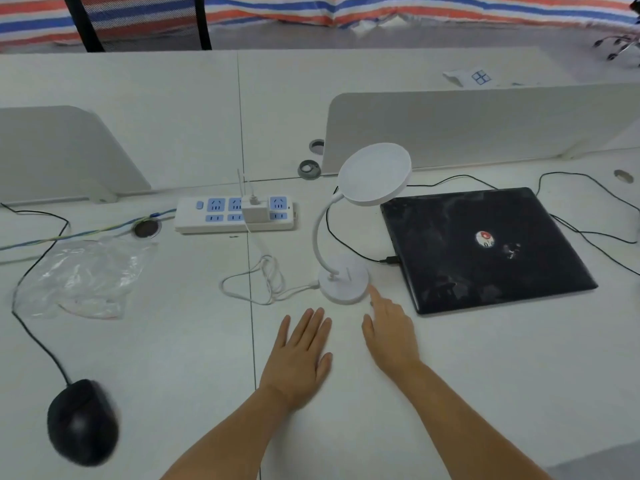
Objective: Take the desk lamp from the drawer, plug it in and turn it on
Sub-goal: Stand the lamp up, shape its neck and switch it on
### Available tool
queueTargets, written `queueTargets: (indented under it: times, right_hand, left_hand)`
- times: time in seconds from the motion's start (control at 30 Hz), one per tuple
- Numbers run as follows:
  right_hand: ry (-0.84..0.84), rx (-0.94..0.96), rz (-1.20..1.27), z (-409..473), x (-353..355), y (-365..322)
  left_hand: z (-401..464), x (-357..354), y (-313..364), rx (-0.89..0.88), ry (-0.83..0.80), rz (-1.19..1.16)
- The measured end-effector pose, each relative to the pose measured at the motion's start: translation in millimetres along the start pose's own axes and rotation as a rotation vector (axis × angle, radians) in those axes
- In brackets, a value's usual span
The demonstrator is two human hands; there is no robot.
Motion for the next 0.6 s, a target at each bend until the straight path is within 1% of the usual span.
queueTargets:
  times: [0.13, 0.33, 0.6]
  right_hand:
    - [-0.064, 0.023, -0.099, 31.4, 5.4, -8.8]
    - [-0.146, 0.004, -0.200, 39.1, 0.1, -3.6]
    - [-0.172, -0.009, -0.217, 39.1, 1.9, -5.3]
  left_hand:
    - [-0.5, 1.1, 1.1, -0.004, -0.006, 0.010]
    - [-1.7, -0.7, 0.9, -0.005, 0.013, 0.008]
    - [-1.7, 1.3, 2.2, -0.006, 0.008, 0.020]
Point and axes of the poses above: each hand's wrist, its own z-axis towards the middle knuckle, its own x-axis out of the back of the hand, y = z × x, the point moved 1 cm from there along z, towards the middle knuckle, and after that the axes turned 3 degrees about z, right-handed, at the moved point
